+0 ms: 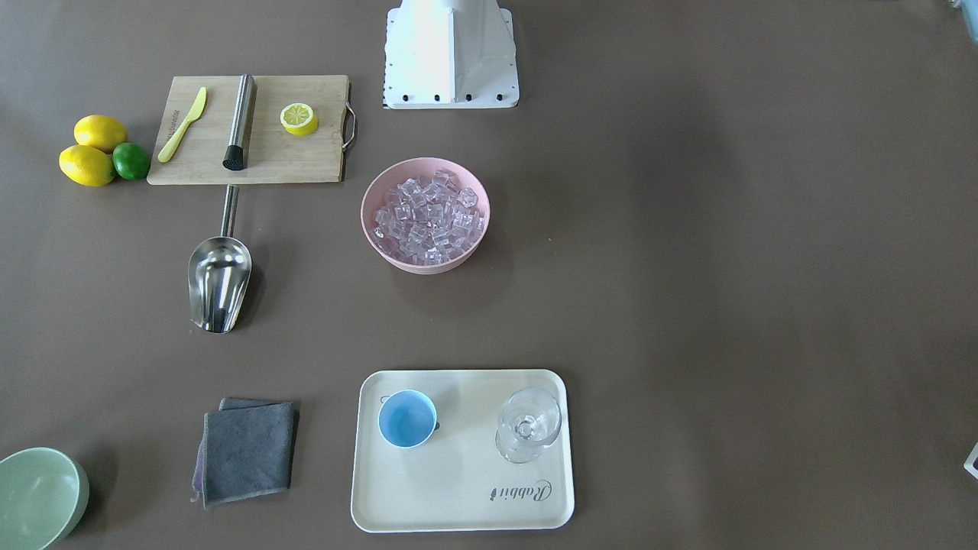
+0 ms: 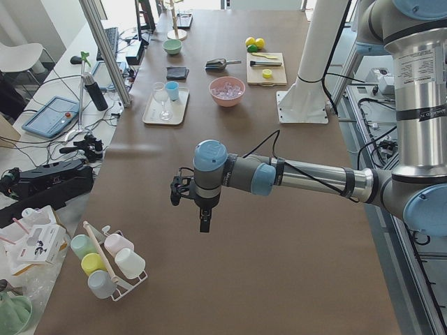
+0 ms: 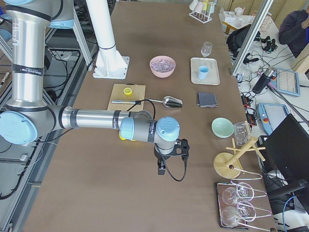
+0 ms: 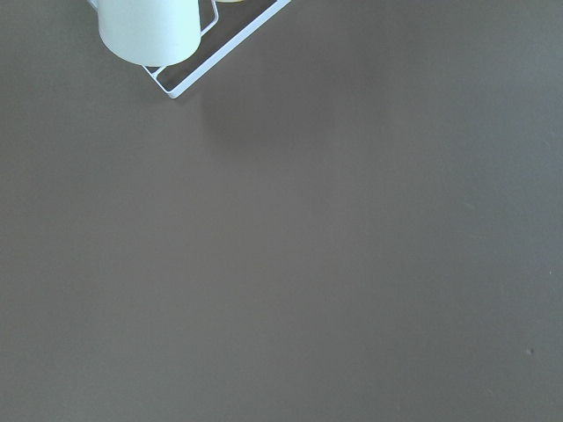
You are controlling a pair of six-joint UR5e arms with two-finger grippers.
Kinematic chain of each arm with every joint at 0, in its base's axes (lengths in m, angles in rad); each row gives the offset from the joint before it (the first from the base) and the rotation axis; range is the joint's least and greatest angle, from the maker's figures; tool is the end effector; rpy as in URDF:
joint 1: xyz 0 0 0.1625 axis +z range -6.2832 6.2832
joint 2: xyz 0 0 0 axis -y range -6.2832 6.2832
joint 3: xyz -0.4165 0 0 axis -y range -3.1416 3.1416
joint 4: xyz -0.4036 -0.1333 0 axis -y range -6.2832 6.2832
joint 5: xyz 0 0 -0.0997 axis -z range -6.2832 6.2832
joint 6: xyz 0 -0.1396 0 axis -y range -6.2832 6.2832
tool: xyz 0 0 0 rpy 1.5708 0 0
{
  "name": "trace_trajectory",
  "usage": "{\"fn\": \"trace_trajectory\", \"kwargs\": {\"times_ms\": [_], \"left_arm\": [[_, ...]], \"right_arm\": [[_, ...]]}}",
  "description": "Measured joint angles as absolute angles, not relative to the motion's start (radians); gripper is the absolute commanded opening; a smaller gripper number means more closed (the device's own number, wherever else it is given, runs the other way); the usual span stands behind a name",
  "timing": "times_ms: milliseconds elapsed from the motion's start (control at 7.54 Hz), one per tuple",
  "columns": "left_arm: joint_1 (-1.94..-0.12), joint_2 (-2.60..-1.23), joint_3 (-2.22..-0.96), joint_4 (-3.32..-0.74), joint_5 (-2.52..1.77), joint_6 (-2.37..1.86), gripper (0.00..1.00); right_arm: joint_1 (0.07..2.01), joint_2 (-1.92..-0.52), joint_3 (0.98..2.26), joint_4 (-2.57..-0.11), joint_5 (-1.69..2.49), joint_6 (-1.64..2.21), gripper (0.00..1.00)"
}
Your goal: Put ice in cup with scoop
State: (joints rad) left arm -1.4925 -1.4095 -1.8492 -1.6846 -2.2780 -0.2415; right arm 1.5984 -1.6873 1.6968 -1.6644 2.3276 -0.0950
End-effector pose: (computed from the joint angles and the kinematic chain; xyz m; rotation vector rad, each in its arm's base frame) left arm -0.0069 -0.4572 0.6069 0.1063 0.7302 -0.0741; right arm 0.0497 -0.4448 0.6819 -0.0336 -0.7598 -0.0323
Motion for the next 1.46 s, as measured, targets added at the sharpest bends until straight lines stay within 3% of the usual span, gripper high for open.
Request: {"fn": "trace_trajectory", "kwargs": {"times_ms": [1061, 1460], "left_arm": [[-1.463, -1.442, -1.944, -1.537, -2.271, -0.239, 0.98], [-1.384, -1.484, -2.014, -1.5, -2.311, -0.236, 0.98]], "right_arm": [[1.595, -1.686, 1.741, -1.669, 2.325, -0.092, 0.99], [1.463, -1.682, 1.859, -1.7, 2.347, 0.106, 0.99]]}}
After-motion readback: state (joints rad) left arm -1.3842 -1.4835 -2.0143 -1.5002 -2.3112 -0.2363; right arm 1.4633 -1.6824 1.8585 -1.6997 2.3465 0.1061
